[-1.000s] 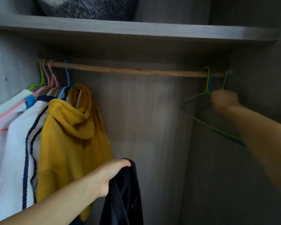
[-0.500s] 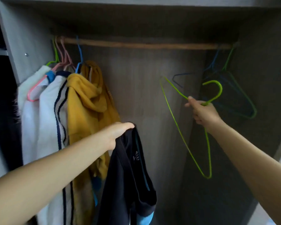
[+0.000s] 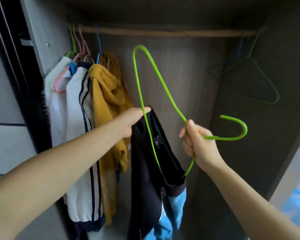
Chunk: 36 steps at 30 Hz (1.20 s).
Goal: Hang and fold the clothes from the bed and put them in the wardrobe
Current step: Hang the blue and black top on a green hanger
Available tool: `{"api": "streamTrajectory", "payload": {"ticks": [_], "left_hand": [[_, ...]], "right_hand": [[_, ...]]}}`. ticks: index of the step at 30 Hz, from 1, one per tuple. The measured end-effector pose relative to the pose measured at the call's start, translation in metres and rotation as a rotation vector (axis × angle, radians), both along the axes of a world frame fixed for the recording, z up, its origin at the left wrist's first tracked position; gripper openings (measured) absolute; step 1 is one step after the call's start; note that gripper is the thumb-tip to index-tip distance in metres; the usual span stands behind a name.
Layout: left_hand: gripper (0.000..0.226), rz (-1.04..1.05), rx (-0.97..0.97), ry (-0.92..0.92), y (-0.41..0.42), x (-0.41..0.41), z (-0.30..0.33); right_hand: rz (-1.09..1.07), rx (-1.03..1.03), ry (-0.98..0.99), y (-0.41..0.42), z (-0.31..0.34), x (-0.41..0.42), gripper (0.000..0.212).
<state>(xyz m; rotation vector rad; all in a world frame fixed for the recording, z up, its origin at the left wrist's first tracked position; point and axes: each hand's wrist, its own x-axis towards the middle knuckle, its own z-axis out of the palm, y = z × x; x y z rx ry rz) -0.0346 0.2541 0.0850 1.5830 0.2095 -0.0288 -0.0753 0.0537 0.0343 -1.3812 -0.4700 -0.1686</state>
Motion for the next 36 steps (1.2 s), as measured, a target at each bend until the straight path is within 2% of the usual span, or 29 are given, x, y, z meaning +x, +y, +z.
{"api": "streamTrajectory", "payload": {"ticks": [2,4,7,10,12,13,14,17,19,22,23,26,28,31,33,34,36], "left_hand": [[0.012,0.062,-0.039,-0.041,0.026,-0.001,0.001],[0.009,0.125,0.016,-0.074,0.047,-0.001,-0.007],[0.008,0.125,0.077,-0.009,0.064,0.0,-0.03],[0.005,0.119,0.011,0.049,0.074,-0.001,-0.042],[0.008,0.111,-0.04,0.045,0.077,-0.004,-0.043],[0.013,0.103,0.022,0.016,0.078,-0.004,-0.043],[0.02,0.083,0.19,-0.039,0.078,-0.004,-0.043],[0.042,0.024,0.838,-0.319,0.069,-0.008,-0.04],[0.046,-0.006,1.051,-0.49,0.056,-0.013,-0.035],[0.043,-0.088,1.215,-0.53,0.036,-0.016,-0.036],[0.038,-0.1,1.197,-0.495,0.031,-0.015,-0.039],[0.02,-0.118,0.934,-0.344,0.033,-0.01,-0.037],[0.025,-0.133,0.852,-0.37,0.037,-0.012,-0.031],[0.03,-0.199,0.736,-0.549,0.018,-0.034,-0.016],[0.034,-0.288,0.653,-0.651,-0.003,-0.054,-0.003],[0.04,-0.33,0.615,-0.66,-0.012,-0.062,0.003],[0.067,-0.325,0.528,-0.576,-0.018,-0.062,0.014]], "right_hand": [[0.1,-0.221,0.09,-0.009,-0.006,-0.002,0.043],[0.173,-0.409,0.161,-0.019,0.007,-0.005,0.041],[0.174,-0.698,0.195,-0.023,0.036,-0.009,0.043],[0.172,-0.894,0.277,-0.024,0.05,-0.013,0.044],[0.128,-1.109,0.298,-0.024,0.049,-0.022,0.044],[0.114,-1.2,0.298,-0.023,0.048,-0.027,0.044],[0.107,-1.223,0.294,-0.023,0.049,-0.032,0.043],[0.096,-0.981,0.291,-0.021,0.062,-0.034,0.04],[0.131,-0.903,0.354,-0.011,0.065,-0.033,0.037],[0.243,-0.886,0.531,0.009,0.056,-0.027,0.032],[0.266,-0.849,0.573,0.012,0.057,-0.024,0.029],[0.24,-0.581,0.607,0.013,0.077,-0.009,0.013],[0.175,-0.369,0.594,0.014,0.092,0.003,0.011],[0.093,-0.118,0.568,0.033,0.108,0.028,0.017],[0.086,-0.083,0.503,0.058,0.119,0.043,0.019],[0.072,-0.131,0.441,0.071,0.125,0.05,0.019],[0.059,-0.262,0.294,0.097,0.136,0.061,0.031]]}}
